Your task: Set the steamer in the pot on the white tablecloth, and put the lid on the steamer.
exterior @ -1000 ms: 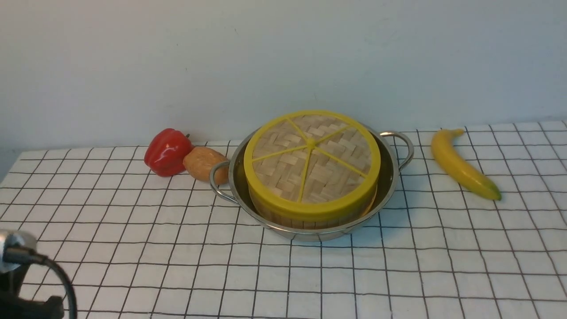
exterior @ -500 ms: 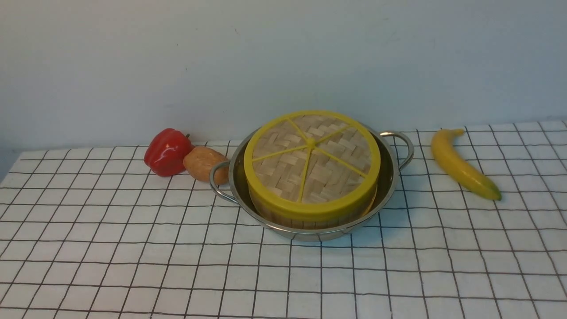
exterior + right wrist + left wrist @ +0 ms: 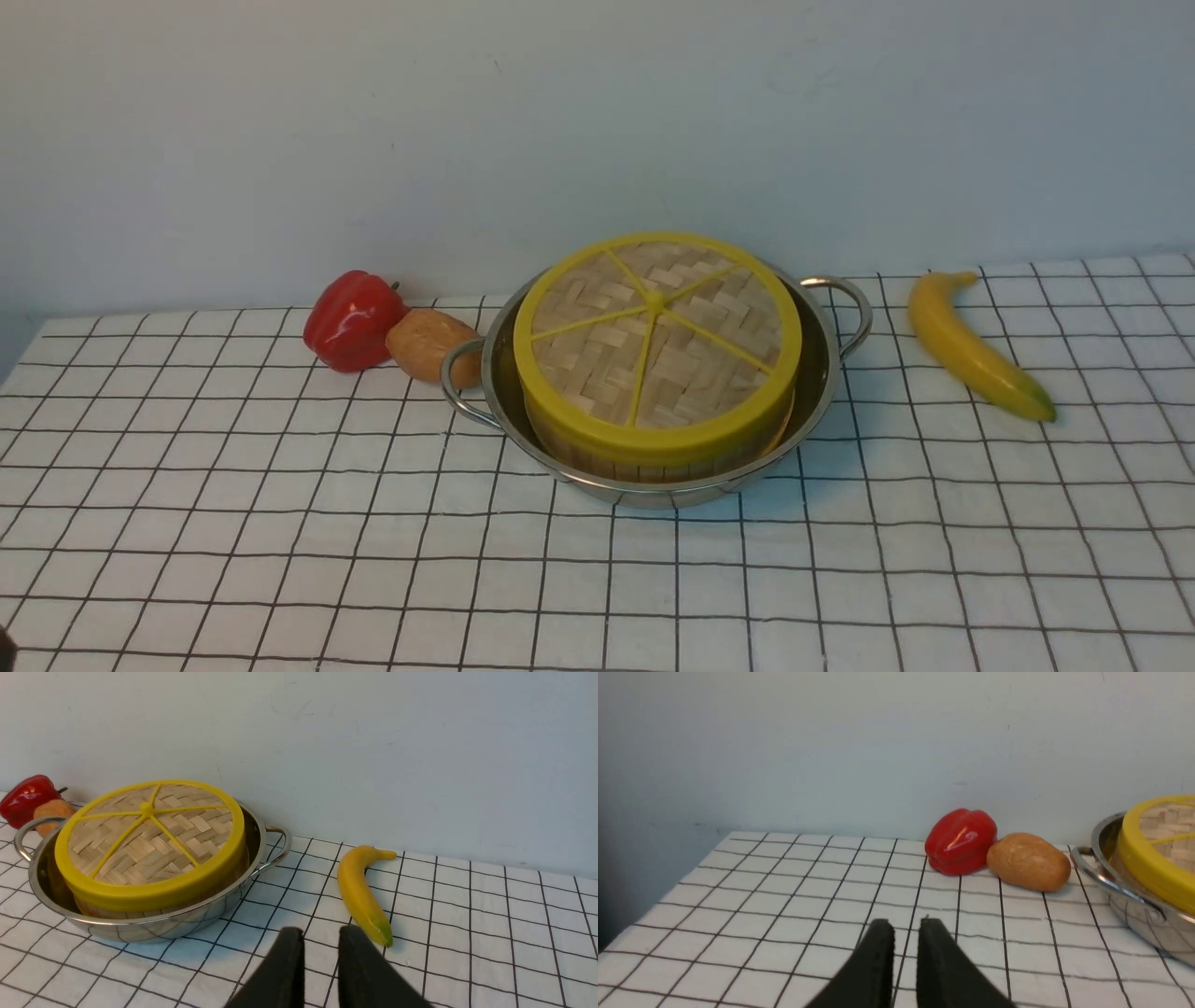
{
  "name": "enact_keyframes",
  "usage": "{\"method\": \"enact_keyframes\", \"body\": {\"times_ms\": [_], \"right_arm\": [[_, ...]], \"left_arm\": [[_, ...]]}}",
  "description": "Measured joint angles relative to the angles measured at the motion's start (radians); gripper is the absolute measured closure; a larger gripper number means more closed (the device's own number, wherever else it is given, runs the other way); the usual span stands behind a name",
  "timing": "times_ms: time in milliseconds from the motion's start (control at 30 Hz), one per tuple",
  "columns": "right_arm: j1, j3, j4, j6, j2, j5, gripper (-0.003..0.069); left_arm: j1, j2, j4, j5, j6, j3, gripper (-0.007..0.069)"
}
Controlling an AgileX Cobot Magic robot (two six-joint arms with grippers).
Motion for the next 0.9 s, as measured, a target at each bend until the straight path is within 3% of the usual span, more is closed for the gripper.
{"method": "enact_keyframes", "body": {"times_ms": [167,367,900], "right_arm": [[0.0,0.0,0.0,0.0,0.0,0.0,0.0508],[0.0,0.0,0.0,0.0,0.0,0.0,0.0493],[0.0,0.0,0.0,0.0,0.0,0.0,0.0436]], "left_arm": [[0.0,0.0,-0.151,0.001,0.224,0.032,0.0538],[0.0,0.0,-0.179,0.003,0.379,0.032,0.0526],[0.0,0.0,-0.181,0.004,0.405,0.032,0.05]]}}
